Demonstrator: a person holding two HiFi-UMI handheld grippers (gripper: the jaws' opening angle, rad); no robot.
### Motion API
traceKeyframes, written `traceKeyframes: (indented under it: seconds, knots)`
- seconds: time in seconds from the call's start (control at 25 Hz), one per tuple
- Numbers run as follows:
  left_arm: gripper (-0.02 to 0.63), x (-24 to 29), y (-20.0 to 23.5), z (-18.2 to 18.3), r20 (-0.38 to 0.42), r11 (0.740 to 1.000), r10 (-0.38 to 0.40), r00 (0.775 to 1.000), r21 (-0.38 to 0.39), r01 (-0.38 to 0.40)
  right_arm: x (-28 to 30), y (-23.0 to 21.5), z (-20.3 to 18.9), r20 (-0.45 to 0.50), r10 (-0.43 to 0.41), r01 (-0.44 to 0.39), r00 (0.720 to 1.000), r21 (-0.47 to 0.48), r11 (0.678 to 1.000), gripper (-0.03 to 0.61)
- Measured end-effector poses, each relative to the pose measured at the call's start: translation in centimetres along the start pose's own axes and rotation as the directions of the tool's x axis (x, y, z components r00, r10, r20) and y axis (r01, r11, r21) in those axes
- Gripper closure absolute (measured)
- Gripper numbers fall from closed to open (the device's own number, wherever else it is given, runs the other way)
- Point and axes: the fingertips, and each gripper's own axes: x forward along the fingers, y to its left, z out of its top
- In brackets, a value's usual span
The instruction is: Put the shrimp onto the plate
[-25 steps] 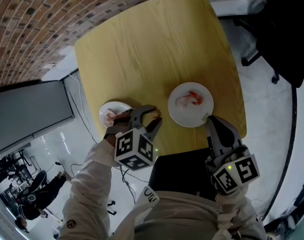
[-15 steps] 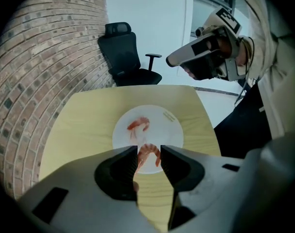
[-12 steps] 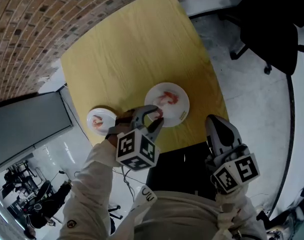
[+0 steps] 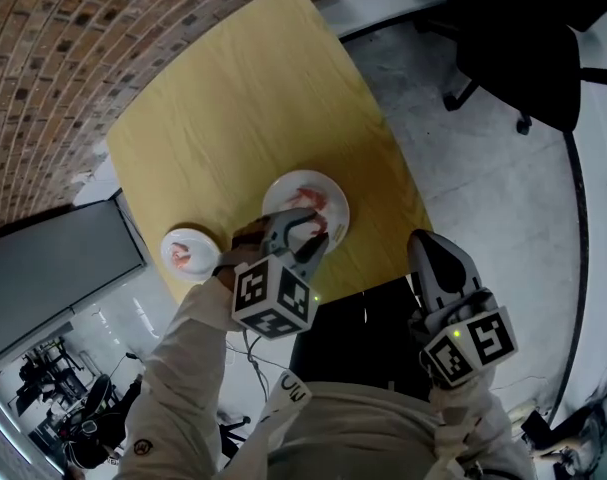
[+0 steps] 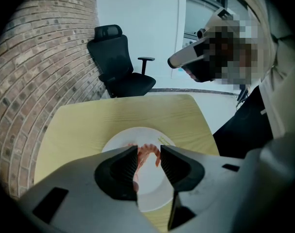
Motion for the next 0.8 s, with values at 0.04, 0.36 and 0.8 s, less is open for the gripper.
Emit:
traceKeyframes:
  seconds: [0.04, 0.36, 0.8]
  knots:
    - [0.463, 0.2, -0.1, 0.3, 0.008, 1.0, -0.006, 1.0, 0.0, 0.006, -0.2, -0.3, 0.1, 0.003, -0.004, 0.004, 1.0, 0.002, 1.0, 0.554]
    - [0.463, 1.7, -0.3, 0.9, 0.024, 1.0, -0.024, 0.999, 0.014, 0.023, -1.1, -2.1, -0.2, 0.004, -0.034, 0.034, 0.999, 0.03, 0.999, 0.554]
    - [0.463, 2.4, -0.7, 1.3, 0.047, 0.998, -0.046, 0.998, -0.028, 0.047, -0.9, -2.5, -0.2, 0.0, -0.031, 0.031, 1.0, 0.031, 0.999, 0.554]
